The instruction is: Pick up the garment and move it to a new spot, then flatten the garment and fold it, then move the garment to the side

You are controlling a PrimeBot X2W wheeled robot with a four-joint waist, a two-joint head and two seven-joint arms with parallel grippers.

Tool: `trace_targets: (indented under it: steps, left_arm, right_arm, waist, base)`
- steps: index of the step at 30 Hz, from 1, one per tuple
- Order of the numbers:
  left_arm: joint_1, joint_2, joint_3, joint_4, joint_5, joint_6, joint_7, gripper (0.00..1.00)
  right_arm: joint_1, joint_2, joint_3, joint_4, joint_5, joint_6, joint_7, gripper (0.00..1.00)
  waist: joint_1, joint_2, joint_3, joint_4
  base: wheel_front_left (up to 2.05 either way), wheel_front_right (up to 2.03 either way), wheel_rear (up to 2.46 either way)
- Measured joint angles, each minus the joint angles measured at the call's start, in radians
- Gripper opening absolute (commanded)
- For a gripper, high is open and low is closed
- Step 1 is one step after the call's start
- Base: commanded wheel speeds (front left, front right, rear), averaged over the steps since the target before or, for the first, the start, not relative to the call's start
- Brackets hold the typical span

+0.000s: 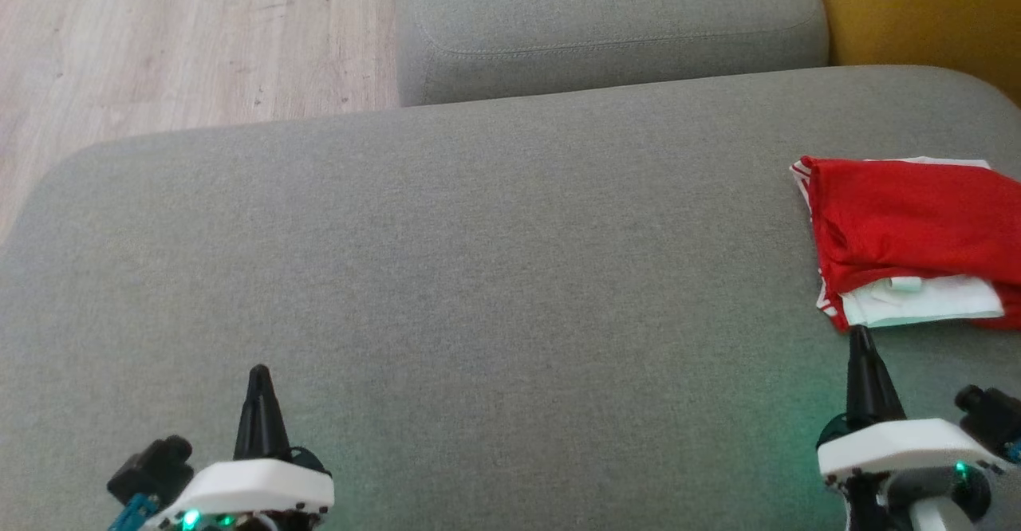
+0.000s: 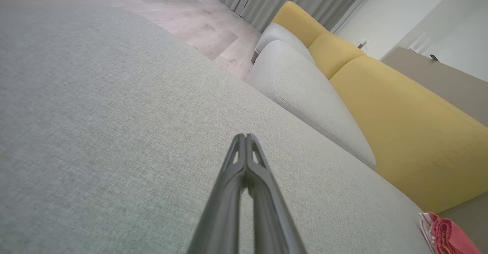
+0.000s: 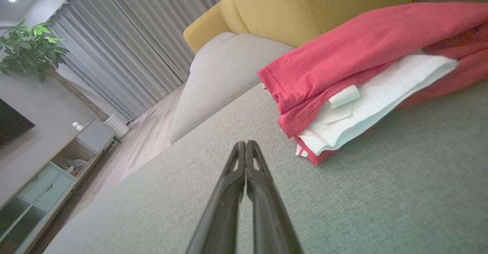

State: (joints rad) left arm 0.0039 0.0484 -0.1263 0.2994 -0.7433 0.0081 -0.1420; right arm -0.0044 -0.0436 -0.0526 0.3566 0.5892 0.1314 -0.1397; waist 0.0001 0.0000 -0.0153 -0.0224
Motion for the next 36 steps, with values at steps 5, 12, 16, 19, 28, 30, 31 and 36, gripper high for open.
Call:
trace_targets:
  steps: [5, 12, 16, 19, 28, 30, 31, 36]
  left_arm:
    - [-0.001, 0.0, 0.009, 0.0, -0.049, -0.007, 0.014, 0.0]
    - [-0.011, 0.0, 0.026, -0.002, -0.107, -0.018, 0.029, 0.0]
    - [-0.013, 0.0, 0.034, -0.002, -0.147, -0.019, 0.045, 0.0]
    - [-0.018, 0.0, 0.039, -0.003, -0.176, -0.027, 0.052, 0.0]
    - [-0.02, 0.0, 0.062, -0.006, -0.263, -0.036, 0.076, 0.0]
    - [-0.02, 0.0, 0.065, -0.006, -0.282, -0.043, 0.081, 0.0]
    - [-0.02, 0.0, 0.067, -0.007, -0.292, -0.044, 0.085, 0.0]
    - [-0.021, 0.0, 0.078, -0.007, -0.341, -0.052, 0.098, 0.0]
  right_arm:
    - [-0.006, 0.0, -0.006, -0.004, 0.057, 0.0, 0.016, 0.0]
    - [-0.006, 0.0, -0.013, -0.009, 0.127, 0.0, 0.028, 0.0]
    - [-0.007, 0.0, -0.017, -0.011, 0.171, 0.0, 0.041, 0.0]
    - [-0.007, 0.0, -0.018, -0.016, 0.206, 0.0, 0.053, 0.0]
    - [-0.008, 0.0, -0.025, -0.021, 0.308, 0.0, 0.078, 0.0]
    - [-0.009, 0.0, -0.026, -0.023, 0.33, 0.0, 0.08, 0.0]
    - [-0.01, 0.0, -0.027, -0.024, 0.341, 0.0, 0.081, 0.0]
    - [-0.015, 0.0, -0.031, -0.029, 0.399, 0.0, 0.097, 0.0]
  waist:
    - [0.0, 0.0, 0.001, 0.001]
    - [0.0, 0.0, 0.002, 0.003]
    - [0.0, 0.0, 0.003, 0.004]
    - [0.0, 0.0, 0.004, 0.005]
    - [0.0, 0.0, 0.006, 0.007]
    - [0.0, 0.0, 0.006, 0.007]
    - [0.0, 0.0, 0.006, 0.008]
    - [0.0, 0.0, 0.007, 0.009]
  base:
    - [0.0, 0.0, 0.0]
    - [0.0, 0.0, 0.0]
    - [0.0, 0.0, 0.0]
    - [0.0, 0.0, 0.0]
    - [0.0, 0.0, 0.0]
    - [0.0, 0.0, 0.0]
    - [0.0, 0.0, 0.0]
    - [0.0, 0.0, 0.0]
